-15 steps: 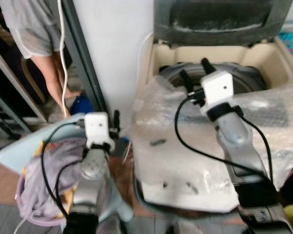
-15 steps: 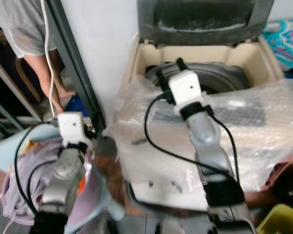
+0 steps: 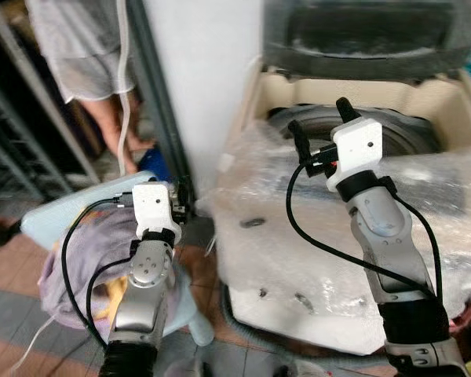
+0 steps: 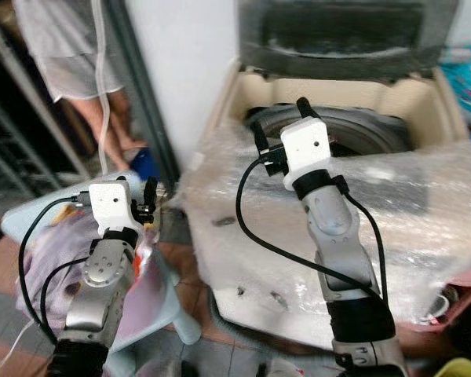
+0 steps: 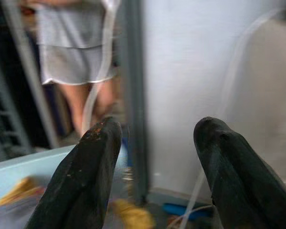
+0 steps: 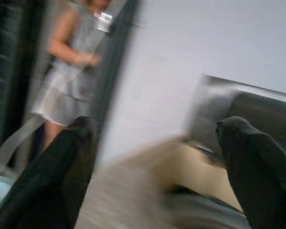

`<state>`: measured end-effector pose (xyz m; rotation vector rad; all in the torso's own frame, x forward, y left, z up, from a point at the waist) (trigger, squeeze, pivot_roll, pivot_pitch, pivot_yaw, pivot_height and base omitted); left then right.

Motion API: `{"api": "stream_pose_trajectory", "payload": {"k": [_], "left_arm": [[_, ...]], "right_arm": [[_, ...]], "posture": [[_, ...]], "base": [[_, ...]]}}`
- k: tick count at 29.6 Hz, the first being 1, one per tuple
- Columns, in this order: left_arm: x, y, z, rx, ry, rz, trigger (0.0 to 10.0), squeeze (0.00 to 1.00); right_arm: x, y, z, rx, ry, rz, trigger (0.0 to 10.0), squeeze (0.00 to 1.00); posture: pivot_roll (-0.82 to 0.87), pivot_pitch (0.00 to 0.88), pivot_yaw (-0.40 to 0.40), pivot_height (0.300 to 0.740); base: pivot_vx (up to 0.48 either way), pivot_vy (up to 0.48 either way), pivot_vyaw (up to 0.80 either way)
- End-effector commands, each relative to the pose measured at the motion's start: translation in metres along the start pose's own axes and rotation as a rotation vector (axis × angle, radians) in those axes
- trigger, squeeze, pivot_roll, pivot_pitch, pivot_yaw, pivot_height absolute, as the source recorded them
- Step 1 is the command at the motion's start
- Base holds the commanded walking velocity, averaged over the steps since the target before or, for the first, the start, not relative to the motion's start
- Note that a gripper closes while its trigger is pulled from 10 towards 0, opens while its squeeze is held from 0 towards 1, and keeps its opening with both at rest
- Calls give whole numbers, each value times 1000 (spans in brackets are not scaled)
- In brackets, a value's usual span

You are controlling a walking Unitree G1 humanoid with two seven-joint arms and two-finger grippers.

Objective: Clothes washing

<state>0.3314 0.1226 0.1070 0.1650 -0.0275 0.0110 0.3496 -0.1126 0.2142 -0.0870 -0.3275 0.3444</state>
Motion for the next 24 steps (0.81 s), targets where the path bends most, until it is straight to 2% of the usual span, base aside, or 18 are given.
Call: {"api": "stream_pose_trajectory", "payload": {"k": [1, 7, 12, 19, 20, 21, 24], "left_arm": [[0, 1, 4, -7, -8, 2, 10000, 0], [-1, 2, 5, 0, -8, 0, 10000, 0], [-5, 2, 7, 18, -24, -9, 10000, 0], [-9, 5, 6, -6, -17, -30, 10000, 0], [-9, 6, 7, -3, -14, -30, 10000, 0], [-10, 8, 6, 1, -9, -24, 10000, 0], [-14, 12, 0, 16, 14, -12, 10000, 0]], "right_arm": [[2, 6, 8, 13, -21, 22, 10000, 1000], [4, 8, 11, 24, -29, 25, 10000, 1000], [3, 12, 11, 43, -27, 31, 10000, 1000], [2, 22, 6, 73, -8, 50, 10000, 1000], [3, 24, 0, 68, 18, 53, 10000, 67], [2, 25, -5, 65, 43, 52, 10000, 0], [-3, 24, -24, 68, 121, 22, 10000, 0]], "posture": [[-96, 0, 91, 740], [-89, 0, 98, 740], [-76, 0, 101, 740], [-62, 0, 107, 740], [-59, 0, 107, 740], [-56, 0, 108, 740], [-48, 0, 106, 740]], "base": [[0, 480, 800], [0, 477, 800], [0, 0, 800], [0, 0, -94], [0, 0, 0], [0, 0, 0], [0, 0, 0]]}}
Point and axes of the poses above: a point about 5 cm out from each wrist's last joint towards the gripper, its own x axis pointing out of the wrist towards the gripper, its own z axis along the axis of the wrist's last joint, y = z × x, the point moved 5 cm from there along x, pointing out of the wrist towards the gripper, and after that the axes turned 11 degrees about x, right-handed, at the moved point
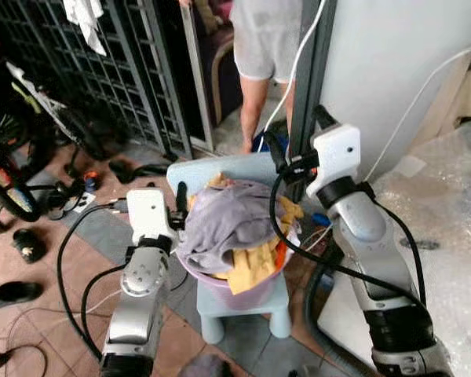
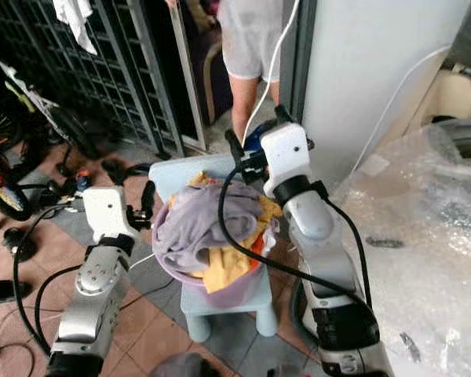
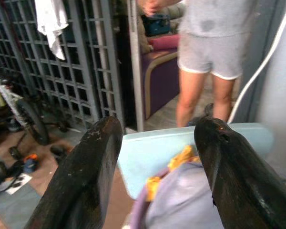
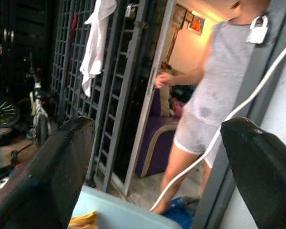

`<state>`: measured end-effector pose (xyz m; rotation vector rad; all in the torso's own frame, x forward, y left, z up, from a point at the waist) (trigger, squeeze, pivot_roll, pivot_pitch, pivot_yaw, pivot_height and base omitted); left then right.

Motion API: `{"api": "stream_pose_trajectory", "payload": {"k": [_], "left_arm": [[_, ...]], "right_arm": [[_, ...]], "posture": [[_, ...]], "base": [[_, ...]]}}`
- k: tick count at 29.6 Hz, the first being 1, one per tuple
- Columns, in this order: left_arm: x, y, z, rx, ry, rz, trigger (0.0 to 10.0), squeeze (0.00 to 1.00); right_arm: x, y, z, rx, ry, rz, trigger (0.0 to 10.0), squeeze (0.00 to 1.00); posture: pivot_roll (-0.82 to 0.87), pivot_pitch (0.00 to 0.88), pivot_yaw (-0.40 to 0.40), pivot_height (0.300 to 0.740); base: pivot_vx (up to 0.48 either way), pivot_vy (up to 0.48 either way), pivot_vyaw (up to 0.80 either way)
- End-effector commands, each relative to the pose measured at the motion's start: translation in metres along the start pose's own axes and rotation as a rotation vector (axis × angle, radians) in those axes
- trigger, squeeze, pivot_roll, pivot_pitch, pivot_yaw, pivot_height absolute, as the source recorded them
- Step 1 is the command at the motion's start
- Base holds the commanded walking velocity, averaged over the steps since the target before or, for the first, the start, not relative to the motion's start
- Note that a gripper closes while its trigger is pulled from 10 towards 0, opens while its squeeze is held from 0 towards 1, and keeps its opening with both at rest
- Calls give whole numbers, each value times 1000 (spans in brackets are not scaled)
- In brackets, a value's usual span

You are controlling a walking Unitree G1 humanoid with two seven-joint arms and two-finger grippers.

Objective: Clothes washing

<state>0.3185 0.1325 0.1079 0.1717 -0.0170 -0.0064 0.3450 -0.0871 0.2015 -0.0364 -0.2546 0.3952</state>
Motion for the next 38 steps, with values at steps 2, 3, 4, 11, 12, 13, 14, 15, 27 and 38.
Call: {"api": "stream_pose_trajectory", "payload": {"k": [2, 3, 4, 11, 12, 13, 14, 15, 27, 38], "left_arm": [[-5, 3, -5, 23, 26, 3, 10000, 0], [-6, 4, -6, 24, 33, 4, 10000, 0], [-7, 6, -10, 42, 53, 2, 10000, 0], [-16, 25, -31, 72, 163, 54, 10000, 0], [-17, 26, -31, 70, 167, 58, 10000, 0], [-19, 27, -31, 78, 168, 59, 10000, 0], [-26, 30, -31, 92, 181, 58, 10000, 0], [-28, 31, -31, 96, 187, 58, 10000, 0], [-71, 54, -30, 160, 266, 59, 10000, 0], [-72, 40, -23, 128, 272, 47, 10000, 0]], "right_arm": [[-7, -2, -32, 23, 133, -31, 10000, 0], [-8, -2, -37, 26, 150, -32, 10000, 0], [-12, 1, -50, 7, 209, -25, 10000, 0], [-29, 7, -93, 38, 371, -35, 10000, 0], [-30, 8, -95, 40, 380, -33, 10000, 0], [-31, 11, -98, 36, 392, -24, 10000, 0], [-34, 17, -105, 28, 410, 2, 10000, 0], [-34, 19, -107, 20, 416, 14, 10000, 0], [-17, 28, -132, 57, 508, 13, 10000, 0], [0, -16, -155, -38, 652, -163, 10000, 0]], "posture": [[-44, 0, 107, 740], [-41, 0, 108, 740], [-37, 0, 110, 740], [-4, 0, 119, 740], [-1, 0, 119, 740], [6, 0, 119, 740], [33, 23, 118, 740], [33, 23, 118, 740], [148, 113, 110, 740], [163, 120, 69, 740]], "base": [[0, 0, 0], [0, 0, 0], [0, 0, 0], [0, 0, 0], [0, 0, 0], [0, 0, 0], [0, 0, 800], [0, 0, 800], [0, 0, 718], [0, 0, 0]]}}
Point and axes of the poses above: a point about 5 cm out from each wrist's last joint towards the gripper, its own x axis pointing out of the wrist towards the gripper, its own z axis along the axis of the wrist's last joint, y = z × x, the point moved 5 cm from there along x, pointing out of the wrist towards the gripper, and after that the axes turned 11 degrees about x, right-handed, at the moved point
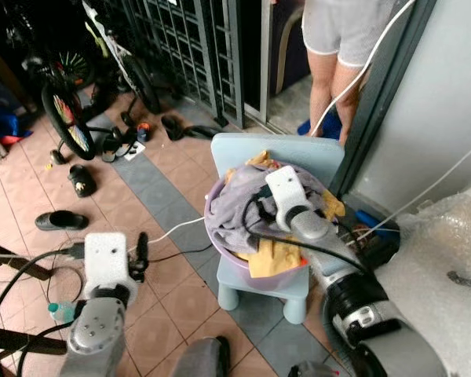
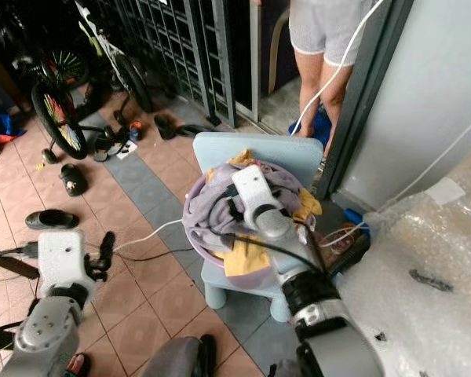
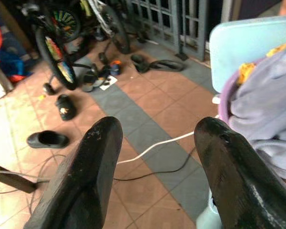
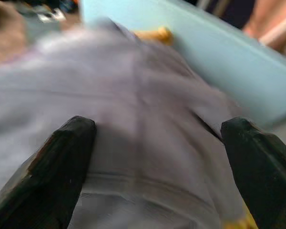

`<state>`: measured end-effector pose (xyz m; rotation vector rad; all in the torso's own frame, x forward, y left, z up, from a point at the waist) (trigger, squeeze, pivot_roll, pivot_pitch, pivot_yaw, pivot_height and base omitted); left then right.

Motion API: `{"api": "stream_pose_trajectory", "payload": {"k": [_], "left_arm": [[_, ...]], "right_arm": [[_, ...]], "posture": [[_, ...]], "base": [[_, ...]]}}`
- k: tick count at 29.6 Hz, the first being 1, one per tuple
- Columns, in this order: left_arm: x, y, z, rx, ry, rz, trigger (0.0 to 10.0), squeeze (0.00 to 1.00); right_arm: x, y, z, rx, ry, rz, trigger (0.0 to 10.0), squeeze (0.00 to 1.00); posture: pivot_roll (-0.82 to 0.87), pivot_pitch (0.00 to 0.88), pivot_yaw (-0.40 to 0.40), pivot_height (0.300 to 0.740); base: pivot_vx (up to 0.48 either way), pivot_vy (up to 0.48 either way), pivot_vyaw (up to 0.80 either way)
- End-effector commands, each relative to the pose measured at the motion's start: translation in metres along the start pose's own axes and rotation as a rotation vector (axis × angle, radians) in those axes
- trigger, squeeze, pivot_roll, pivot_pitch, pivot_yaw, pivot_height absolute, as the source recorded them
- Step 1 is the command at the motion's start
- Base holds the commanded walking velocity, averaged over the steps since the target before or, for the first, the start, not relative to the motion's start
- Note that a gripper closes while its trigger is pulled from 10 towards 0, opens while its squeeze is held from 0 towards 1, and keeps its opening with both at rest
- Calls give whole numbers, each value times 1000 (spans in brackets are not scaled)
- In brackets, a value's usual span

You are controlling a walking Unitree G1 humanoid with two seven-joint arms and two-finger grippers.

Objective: Clothes washing

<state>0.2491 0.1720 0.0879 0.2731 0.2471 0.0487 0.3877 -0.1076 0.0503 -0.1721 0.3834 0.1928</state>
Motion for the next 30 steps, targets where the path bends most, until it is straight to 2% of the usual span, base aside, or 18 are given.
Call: {"api": "stream_pose_trajectory", "payload": {"k": [1, 2, 3, 4, 9, 12, 15, 25, 30], "left_arm": [[-2, 5, 1, 24, 5, 19, 10000, 0], [-3, 4, 1, 21, 8, 20, 10000, 0], [-4, 4, 1, 15, 10, 26, 10000, 0], [-4, 5, 1, 5, 15, 40, 10000, 0], [-2, 7, 2, -8, 15, 67, 10000, 0], [0, 3, 0, -26, 19, 70, 10000, 0], [6, -4, 1, -39, 16, 70, 10000, 0], [21, -7, 5, -62, -5, 94, 10000, 0], [29, -7, 4, -75, -12, 107, 10000, 0]], "right_arm": [[3, 7, 4, -7, -6, 5, 10000, 0], [5, 4, 1, -9, 7, -8, 10000, 0], [6, 3, -6, 7, 40, -15, 8980, 0], [6, 5, -20, 54, 98, -11, 0, 0], [5, 10, -26, 90, 119, 30, 0, 0], [5, 7, -31, 141, 139, 34, 0, 0], [7, 5, -26, 191, 128, 44, 0, 0], [6, 4, -20, 228, 95, 86, 0, 0], [3, 14, -23, 238, 96, 125, 0, 0]], "posture": [[163, 120, 69, 740], [168, 120, 57, 740], [170, 118, 44, 740], [167, 118, 32, 740], [151, 125, 16, 740], [129, 108, 0, 740], [93, 81, -12, 740], [60, 34, -29, 740], [17, 0, -11, 740]], "base": [[0, 0, 0], [0, 0, 0], [0, 0, 0], [0, 0, 0], [0, 0, 0], [0, 0, 0], [0, 0, 0], [0, 0, 0], [0, 0, 0]]}}
Point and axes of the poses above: a point about 5 cm out from each wrist's last joint towards the gripper, its own x axis pointing out of the wrist towards the gripper, its own z axis along the axis of the wrist's last joint, y = z × x, the point moved 5 cm from there along x, pointing out of the wrist towards the gripper, and after that the axes turned 11 degrees about x, right-handed, at the moved point
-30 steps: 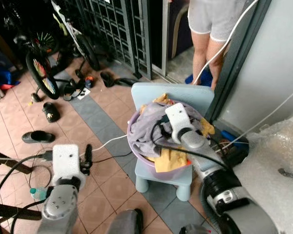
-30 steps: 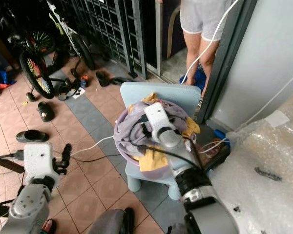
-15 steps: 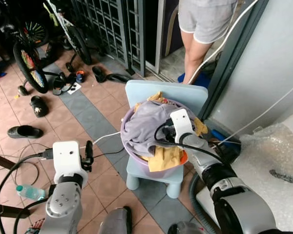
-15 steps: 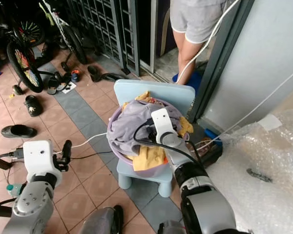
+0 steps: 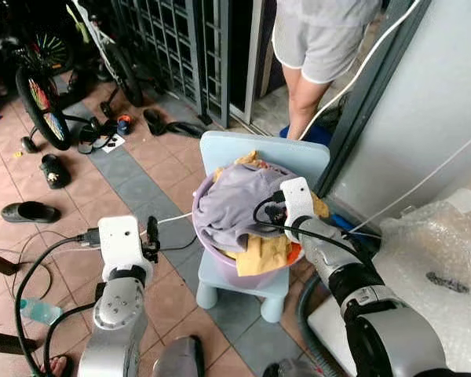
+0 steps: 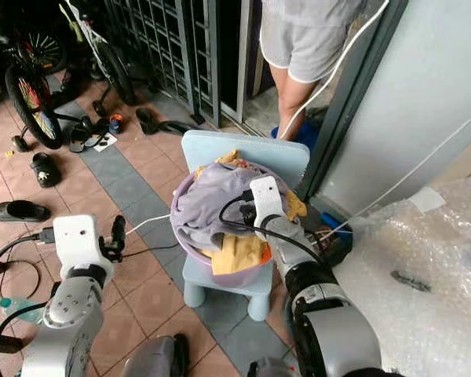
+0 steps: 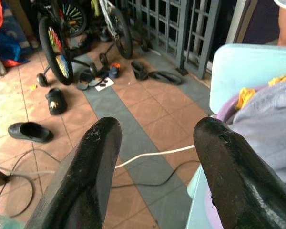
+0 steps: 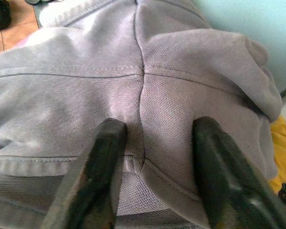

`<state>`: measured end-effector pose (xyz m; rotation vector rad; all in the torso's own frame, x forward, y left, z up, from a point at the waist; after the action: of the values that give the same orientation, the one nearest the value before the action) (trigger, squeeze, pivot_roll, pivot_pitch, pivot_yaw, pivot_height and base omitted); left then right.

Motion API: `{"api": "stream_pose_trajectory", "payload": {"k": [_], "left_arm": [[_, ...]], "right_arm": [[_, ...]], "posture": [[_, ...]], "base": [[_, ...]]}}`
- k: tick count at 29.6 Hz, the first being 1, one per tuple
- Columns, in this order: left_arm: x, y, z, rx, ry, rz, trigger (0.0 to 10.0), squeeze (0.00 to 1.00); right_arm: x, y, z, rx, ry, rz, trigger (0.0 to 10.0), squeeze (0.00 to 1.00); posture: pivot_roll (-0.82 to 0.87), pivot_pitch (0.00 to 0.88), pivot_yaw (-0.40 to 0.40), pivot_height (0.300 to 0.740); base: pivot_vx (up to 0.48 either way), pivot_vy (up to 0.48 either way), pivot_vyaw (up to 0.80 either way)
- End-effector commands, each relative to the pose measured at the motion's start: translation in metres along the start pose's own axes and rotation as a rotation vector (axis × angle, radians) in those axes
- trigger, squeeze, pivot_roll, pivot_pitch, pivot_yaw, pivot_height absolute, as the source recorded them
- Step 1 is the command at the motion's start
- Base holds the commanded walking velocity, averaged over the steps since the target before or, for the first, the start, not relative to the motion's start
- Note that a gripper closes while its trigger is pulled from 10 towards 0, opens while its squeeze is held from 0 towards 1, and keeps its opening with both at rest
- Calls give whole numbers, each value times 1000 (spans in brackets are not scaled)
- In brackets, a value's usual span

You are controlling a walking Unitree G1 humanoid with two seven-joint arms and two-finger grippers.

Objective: Clothes washing

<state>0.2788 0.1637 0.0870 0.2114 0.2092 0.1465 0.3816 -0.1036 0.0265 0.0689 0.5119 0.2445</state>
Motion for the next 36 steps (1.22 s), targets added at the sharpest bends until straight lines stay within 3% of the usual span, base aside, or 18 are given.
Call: {"api": "stream_pose_trajectory", "payload": {"k": [1, 10, 14, 17, 20, 21, 23, 26, 29, 30, 31, 32, 34, 36], "left_arm": [[1, 2, -4, -1, 11, 14, 10000, 0], [13, -14, 2, -17, -18, -32, 10000, 0], [19, -12, 3, -16, -28, -29, 10000, 0], [21, -12, 6, -14, -40, -29, 10000, 0], [22, -11, 7, -18, -51, -29, 10000, 0], [22, -11, 12, -26, -73, -33, 10000, 0], [23, -11, 15, -26, -94, -31, 10000, 0], [27, -14, 16, -19, -94, -35, 10000, 0], [31, -21, 24, -28, -116, -69, 10000, 0], [32, -24, 26, -31, -122, -80, 10000, 0], [31, -25, 27, -30, -123, -85, 10000, 0], [31, -25, 27, -30, -123, -85, 10000, 0], [27, -23, 23, -16, -116, -95, 10000, 0], [22, -20, 16, -3, -105, -93, 10000, 0]], "right_arm": [[0, 5, -1, 4, -2, 18, 0, 0], [-8, 10, 3, 95, -74, 41, 0, 0], [-14, 12, 9, 56, -120, 48, 0, 0], [-22, 15, 17, 88, -173, 73, 0, 0], [-35, 19, 41, 120, -295, 108, 0, 0], [-47, 18, 56, 117, -370, 121, 0, 0], [-57, 19, 65, 86, -419, 138, 0, 0], [-68, 17, 68, 13, -449, 139, 0, 0], [-71, 18, 57, -30, -410, 161, 0, 0], [-71, 16, 51, -71, -394, 145, 9412, 922], [-68, 16, 43, -92, -353, 136, 10000, 1000], [-68, 16, 43, -92, -353, 136, 10000, 1000], [-60, 23, 25, -228, -276, 136, 10000, 1000], [-56, 27, 18, -246, -244, 143, 10000, 1000]], "posture": [[17, 0, -11, 740], [-17, 0, 17, 740], [-27, 0, 24, 740], [-28, 0, 31, 740], [-31, 0, 40, 740], [-36, 0, 49, 740], [-39, 0, 56, 740], [-49, 0, 74, 740], [-52, 0, 82, 740], [-52, 0, 82, 740], [-47, 0, 84, 740], [-47, 0, 84, 740], [-29, 0, 83, 740], [-13, 0, 81, 740]], "base": [[0, 0, 0], [0, 0, 0], [0, 0, 0], [0, 0, 0], [0, 0, 0], [0, 0, 0], [0, 0, 0], [0, 0, 0], [0, 0, 0], [0, 0, 0], [0, 0, 0], [0, 0, 0], [0, 0, 0], [0, 0, 0]]}}
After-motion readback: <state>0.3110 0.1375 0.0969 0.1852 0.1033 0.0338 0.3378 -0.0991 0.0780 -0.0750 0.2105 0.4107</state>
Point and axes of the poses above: a point about 5 cm out from each wrist's last joint towards the gripper, its own x axis pointing out of the wrist towards the gripper, its own z axis along the axis of the wrist's last joint, y = z × x, the point moved 5 cm from there along x, pointing out of the wrist towards the gripper, and after that the axes turned 11 degrees about x, right-handed, at the moved point
